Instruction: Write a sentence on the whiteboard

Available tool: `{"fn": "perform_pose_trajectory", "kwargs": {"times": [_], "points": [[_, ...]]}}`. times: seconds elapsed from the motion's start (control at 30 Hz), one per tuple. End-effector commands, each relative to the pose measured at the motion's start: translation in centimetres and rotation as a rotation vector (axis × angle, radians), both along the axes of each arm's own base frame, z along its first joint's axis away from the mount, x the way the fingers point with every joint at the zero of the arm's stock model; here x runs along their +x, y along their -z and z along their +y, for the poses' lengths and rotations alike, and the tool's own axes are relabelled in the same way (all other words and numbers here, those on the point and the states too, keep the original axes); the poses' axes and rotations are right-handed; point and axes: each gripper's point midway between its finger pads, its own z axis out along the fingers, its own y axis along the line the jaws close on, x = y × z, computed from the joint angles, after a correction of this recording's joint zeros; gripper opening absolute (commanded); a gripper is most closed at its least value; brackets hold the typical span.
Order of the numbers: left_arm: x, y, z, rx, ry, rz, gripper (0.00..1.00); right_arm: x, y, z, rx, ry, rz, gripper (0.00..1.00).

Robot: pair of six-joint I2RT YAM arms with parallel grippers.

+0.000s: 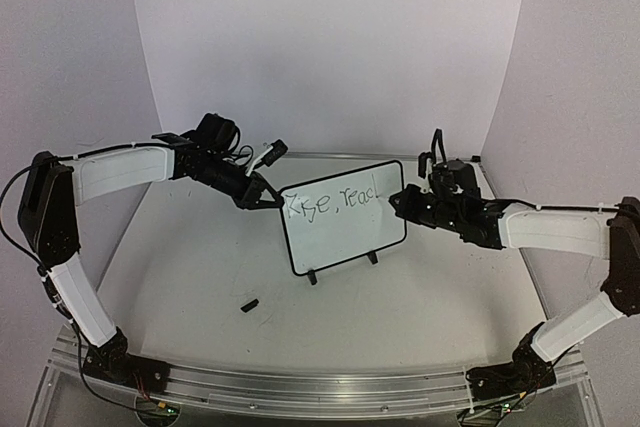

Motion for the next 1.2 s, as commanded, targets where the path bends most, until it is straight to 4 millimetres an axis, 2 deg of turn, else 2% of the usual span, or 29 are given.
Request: {"fn": "perform_pose_trajectory", "kwargs": {"times": [0.0,0.17,0.37,0.5,0.83,1.17], "points": [[-1.2,3.2,0.5,0.119,0.021,0.038,0.0,0.3,-0.1,-0.2,0.008,0.017,-0.002,0.0],[-1.2,3.2,0.5,0.12,0.022,0.038,0.0,0.8,-1.3,0.1,0.014,0.014,-0.029,0.0],[-1.2,3.2,0.6,0.121,0.021,0.037,0.0,1.5,-4.0,0.5,0.033,0.01,-0.087,0.0],[-1.2,3.2,0.6,0.122,0.021,0.035,0.0,1.8,-5.1,0.8,0.037,0.003,-0.111,0.0],[-1.2,3.2,0.6,0.125,0.02,0.032,0.0,2.2,-3.8,0.6,0.017,0.022,-0.088,0.0],[-1.2,3.1,0.6,0.125,0.02,0.032,0.0,2.3,-4.0,-0.7,0.009,0.085,-0.1,0.0]]}}
